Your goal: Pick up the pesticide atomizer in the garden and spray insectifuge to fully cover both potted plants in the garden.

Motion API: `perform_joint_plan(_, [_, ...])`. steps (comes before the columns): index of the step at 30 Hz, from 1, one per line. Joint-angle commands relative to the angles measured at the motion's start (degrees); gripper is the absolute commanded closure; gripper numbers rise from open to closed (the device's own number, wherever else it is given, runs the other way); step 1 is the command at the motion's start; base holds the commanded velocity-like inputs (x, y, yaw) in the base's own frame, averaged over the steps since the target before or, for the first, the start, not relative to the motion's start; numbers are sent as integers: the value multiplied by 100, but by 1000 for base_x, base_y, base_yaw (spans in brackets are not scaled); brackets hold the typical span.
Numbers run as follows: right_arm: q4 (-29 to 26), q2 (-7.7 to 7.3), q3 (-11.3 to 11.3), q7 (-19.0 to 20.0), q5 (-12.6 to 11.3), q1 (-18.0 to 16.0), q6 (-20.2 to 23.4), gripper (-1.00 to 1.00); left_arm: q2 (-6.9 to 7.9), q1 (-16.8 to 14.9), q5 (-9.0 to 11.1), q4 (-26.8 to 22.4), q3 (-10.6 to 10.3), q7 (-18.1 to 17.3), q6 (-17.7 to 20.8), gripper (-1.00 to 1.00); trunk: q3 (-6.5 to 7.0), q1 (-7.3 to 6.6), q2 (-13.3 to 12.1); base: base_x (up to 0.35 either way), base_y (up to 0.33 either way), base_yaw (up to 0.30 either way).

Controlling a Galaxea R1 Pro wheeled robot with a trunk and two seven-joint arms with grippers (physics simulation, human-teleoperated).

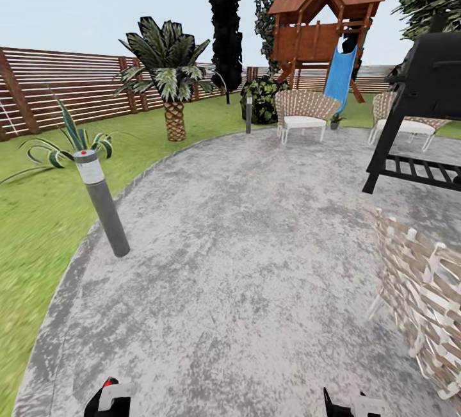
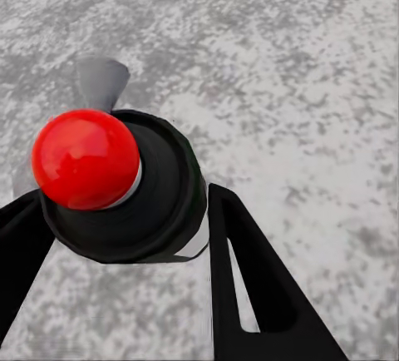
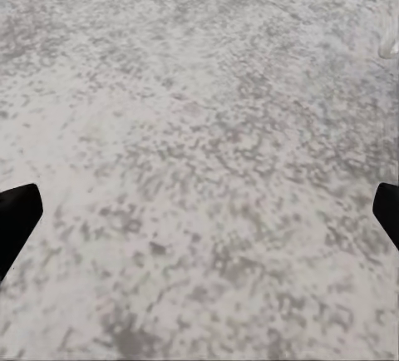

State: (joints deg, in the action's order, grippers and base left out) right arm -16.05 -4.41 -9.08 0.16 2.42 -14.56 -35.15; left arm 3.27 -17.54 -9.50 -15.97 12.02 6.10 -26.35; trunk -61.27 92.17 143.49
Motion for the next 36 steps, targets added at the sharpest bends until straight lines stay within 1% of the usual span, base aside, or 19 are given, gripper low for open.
perform_joint_plan(1, [5,2,-24,2,24,-3,-18,-100,-2,-4,-61,6,19,31,-19,100,-5,2,2,337,0,0])
perform_joint_plan(17, [5,2,-31,-19,20,-3,-23,-100,-2,-4,-61,6,19,31,-19,100,-5,2,2,337,31,0])
perform_joint_plan(36, [-4,-7,-41,-33,13,-3,-27,-100,-2,-4,-61,6,19,31,-19,100,-5,2,2,337,2,0])
